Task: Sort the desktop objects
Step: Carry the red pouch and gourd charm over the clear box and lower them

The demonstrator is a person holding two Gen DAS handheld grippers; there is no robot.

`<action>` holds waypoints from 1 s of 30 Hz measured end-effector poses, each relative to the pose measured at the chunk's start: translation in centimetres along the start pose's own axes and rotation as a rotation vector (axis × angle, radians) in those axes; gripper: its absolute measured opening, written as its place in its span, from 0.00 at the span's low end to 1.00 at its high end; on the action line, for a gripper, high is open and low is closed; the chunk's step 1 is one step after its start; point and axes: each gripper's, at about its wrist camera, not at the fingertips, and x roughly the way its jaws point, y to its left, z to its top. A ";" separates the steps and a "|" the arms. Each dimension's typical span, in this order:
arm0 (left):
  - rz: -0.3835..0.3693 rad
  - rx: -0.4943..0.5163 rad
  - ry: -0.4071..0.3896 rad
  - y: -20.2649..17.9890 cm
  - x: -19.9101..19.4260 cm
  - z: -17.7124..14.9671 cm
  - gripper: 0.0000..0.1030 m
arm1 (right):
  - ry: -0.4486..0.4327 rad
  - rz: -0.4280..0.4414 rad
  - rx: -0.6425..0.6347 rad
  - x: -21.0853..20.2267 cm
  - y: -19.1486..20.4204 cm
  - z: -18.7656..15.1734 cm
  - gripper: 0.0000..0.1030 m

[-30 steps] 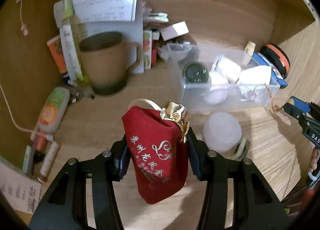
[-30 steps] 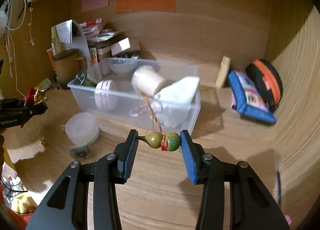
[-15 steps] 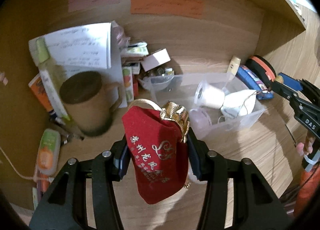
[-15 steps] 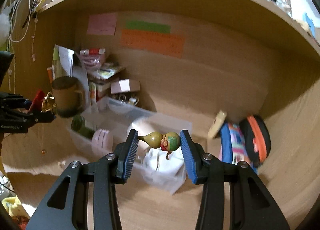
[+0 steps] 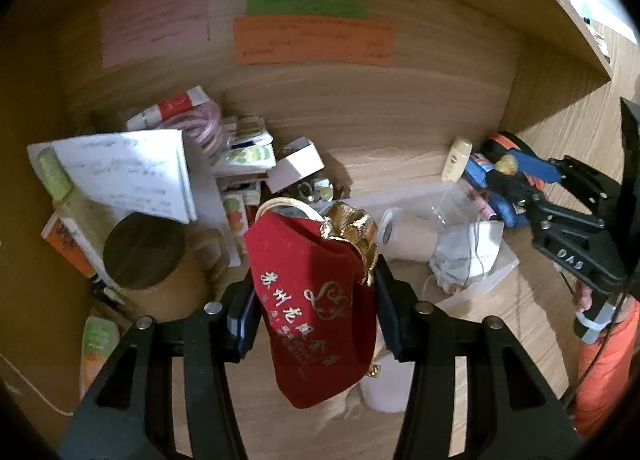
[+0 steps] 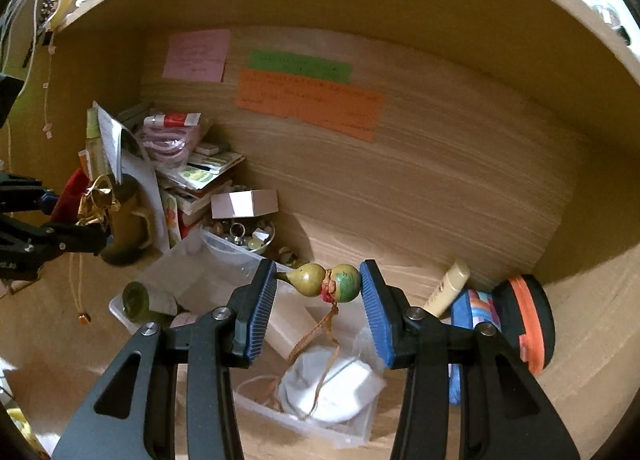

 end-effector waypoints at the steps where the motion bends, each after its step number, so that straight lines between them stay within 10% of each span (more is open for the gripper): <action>1: -0.005 0.002 0.000 -0.1 0.2 0.2 0.48 | 0.005 0.006 0.003 0.4 0.0 0.0 0.38; 30: -0.078 0.037 0.157 -3.1 10.9 1.4 0.48 | 0.204 0.132 0.039 7.8 0.2 -5.1 0.38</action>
